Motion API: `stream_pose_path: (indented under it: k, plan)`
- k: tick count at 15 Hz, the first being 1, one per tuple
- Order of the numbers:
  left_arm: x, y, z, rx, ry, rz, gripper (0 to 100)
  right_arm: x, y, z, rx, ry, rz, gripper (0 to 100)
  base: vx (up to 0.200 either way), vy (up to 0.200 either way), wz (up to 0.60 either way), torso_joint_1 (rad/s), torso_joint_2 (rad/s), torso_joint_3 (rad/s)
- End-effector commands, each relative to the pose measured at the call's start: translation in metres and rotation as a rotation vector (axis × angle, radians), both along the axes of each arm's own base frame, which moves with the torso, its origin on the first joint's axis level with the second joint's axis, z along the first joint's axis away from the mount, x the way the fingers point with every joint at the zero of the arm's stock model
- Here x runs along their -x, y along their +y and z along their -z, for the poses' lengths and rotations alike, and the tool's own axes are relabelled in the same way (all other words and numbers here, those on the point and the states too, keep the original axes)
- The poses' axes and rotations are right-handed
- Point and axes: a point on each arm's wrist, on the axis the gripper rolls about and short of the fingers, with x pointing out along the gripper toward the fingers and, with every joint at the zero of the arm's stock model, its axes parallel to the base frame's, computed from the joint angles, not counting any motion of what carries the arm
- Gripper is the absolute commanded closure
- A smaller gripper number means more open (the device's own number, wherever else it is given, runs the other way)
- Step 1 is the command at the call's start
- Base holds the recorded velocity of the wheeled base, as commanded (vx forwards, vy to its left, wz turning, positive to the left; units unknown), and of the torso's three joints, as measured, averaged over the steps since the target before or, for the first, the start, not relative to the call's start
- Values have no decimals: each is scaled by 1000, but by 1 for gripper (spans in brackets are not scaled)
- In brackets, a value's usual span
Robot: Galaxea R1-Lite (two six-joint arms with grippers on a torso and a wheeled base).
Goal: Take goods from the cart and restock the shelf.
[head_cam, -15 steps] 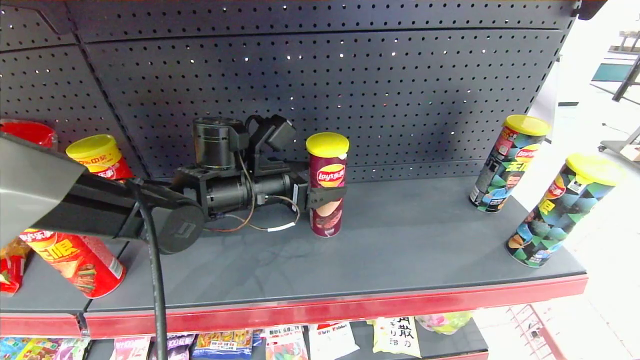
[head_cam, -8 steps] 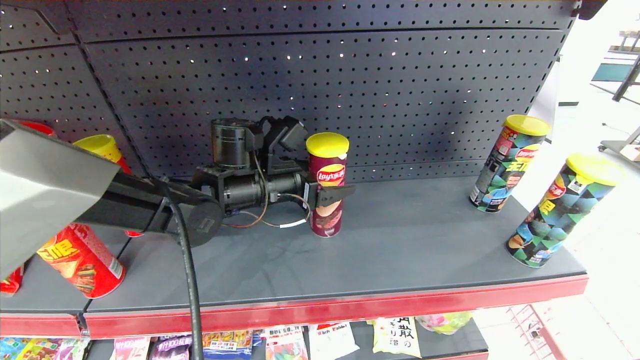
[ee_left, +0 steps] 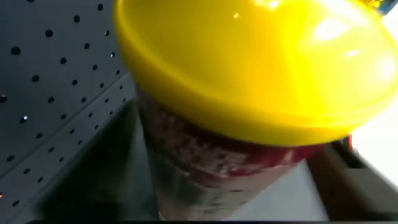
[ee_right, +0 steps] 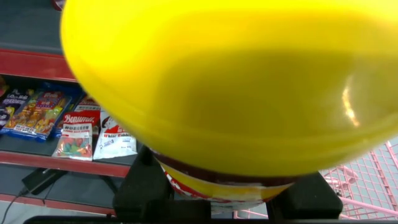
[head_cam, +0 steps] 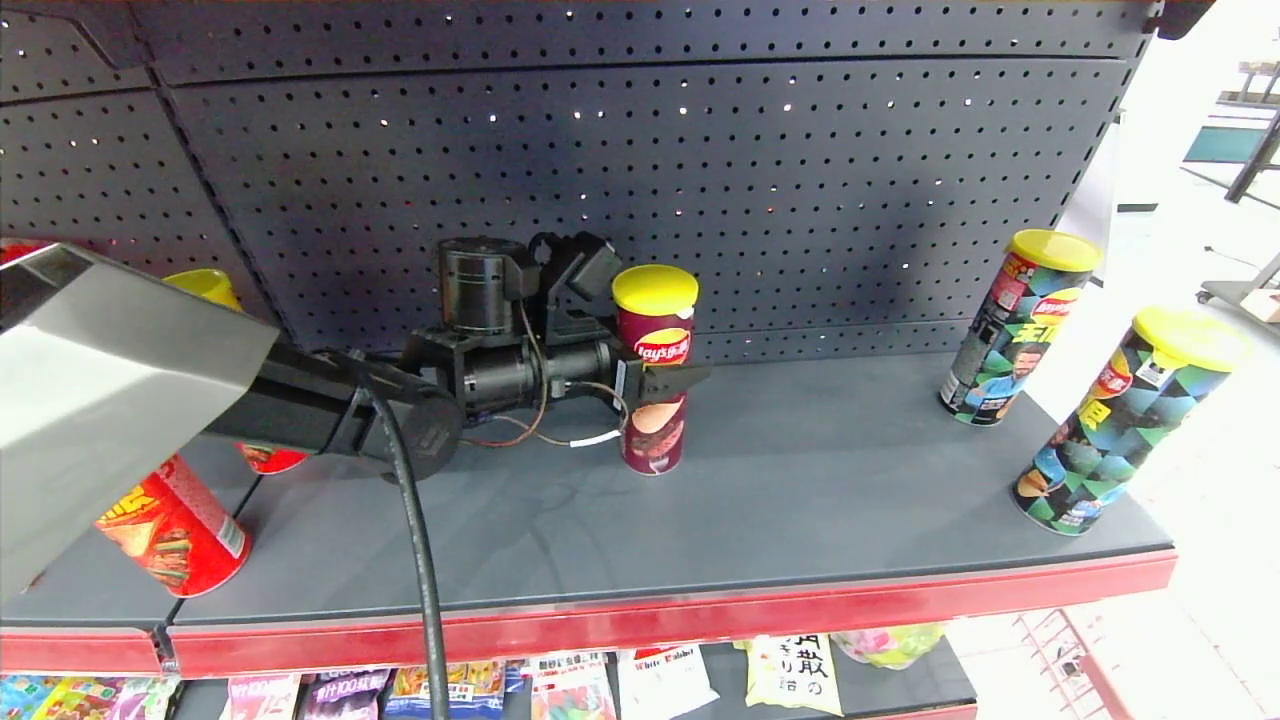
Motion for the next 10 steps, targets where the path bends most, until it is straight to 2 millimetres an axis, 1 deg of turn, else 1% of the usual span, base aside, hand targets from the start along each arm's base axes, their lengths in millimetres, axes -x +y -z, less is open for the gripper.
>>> stream_pose_path:
  k: [1, 3, 5, 7, 9, 10]
  plan:
    - [0, 0, 2, -4, 5, -4, 100, 0, 0, 0, 1, 1, 0, 100, 0, 0, 0, 0, 0, 0]
    - [2, 0, 4, -8, 11, -1, 100, 0, 0, 0, 1, 2, 0, 100, 0, 0, 0, 0, 0, 0]
    - [10, 3, 1, -11, 18, 3, 100, 0, 0, 0, 1, 2, 0, 100, 0, 0, 0, 0, 0, 0]
    - [30, 14, -3, -19, 41, 17, 100, 0, 0, 0, 1, 2, 0, 100, 0, 0, 0, 0, 0, 0]
    - [54, 28, -12, -13, 48, 59, 100, 0, 0, 0, 0, 2, 0, 100, 0, 0, 0, 0, 0, 0]
    - [62, 31, -16, -9, 46, 72, 100, 0, 0, 0, -3, 3, 0, 100, 0, 0, 0, 0, 0, 0]
